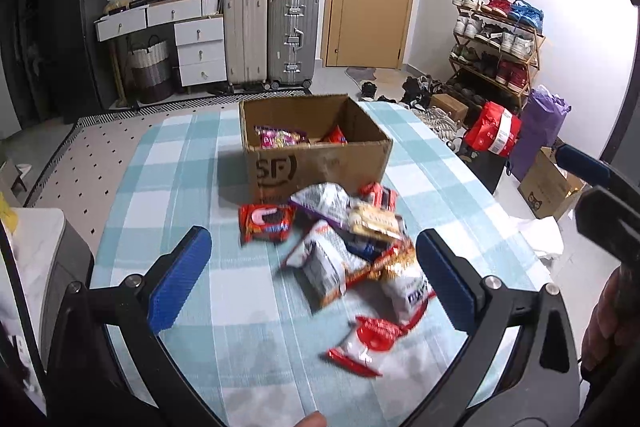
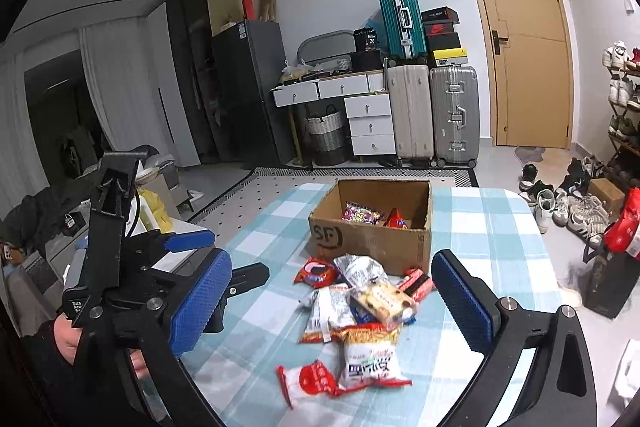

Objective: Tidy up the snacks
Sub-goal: 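Grasp the red-and-white balloon candy bag with the left gripper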

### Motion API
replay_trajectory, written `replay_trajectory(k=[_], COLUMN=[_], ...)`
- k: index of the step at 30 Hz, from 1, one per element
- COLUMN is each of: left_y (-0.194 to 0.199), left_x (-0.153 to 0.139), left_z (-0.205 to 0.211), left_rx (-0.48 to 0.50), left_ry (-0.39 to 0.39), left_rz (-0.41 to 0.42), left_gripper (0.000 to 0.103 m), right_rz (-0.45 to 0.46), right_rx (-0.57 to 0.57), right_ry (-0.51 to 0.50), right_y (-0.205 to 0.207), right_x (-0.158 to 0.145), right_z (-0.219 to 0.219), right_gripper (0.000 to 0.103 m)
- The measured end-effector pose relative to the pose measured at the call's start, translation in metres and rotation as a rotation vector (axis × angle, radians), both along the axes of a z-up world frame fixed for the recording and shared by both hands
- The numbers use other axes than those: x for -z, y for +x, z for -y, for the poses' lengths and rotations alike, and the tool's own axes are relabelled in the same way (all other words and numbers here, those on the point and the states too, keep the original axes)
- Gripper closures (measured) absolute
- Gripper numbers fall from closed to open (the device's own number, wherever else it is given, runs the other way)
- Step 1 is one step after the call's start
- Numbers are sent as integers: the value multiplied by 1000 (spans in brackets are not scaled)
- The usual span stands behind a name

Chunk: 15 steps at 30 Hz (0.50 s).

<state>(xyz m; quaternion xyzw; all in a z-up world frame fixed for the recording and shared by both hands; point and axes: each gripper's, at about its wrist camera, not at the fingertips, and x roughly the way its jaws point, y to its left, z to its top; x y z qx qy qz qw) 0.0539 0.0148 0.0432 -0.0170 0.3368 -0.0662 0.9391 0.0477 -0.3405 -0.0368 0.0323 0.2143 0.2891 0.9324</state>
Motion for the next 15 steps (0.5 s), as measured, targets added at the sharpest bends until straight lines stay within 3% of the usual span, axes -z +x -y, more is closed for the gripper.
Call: replay_trajectory(k=[15], left_y=[-22], left_x=[74], left_z=[11], left_rx=[48], left_ry=[-33], left_rz=[-101], left_gripper=[1], right_rz=[-45], right_rx=[20], right_ry=[-19], right_y=[-31], right_x=[31], right_z=[2], right_gripper=[1])
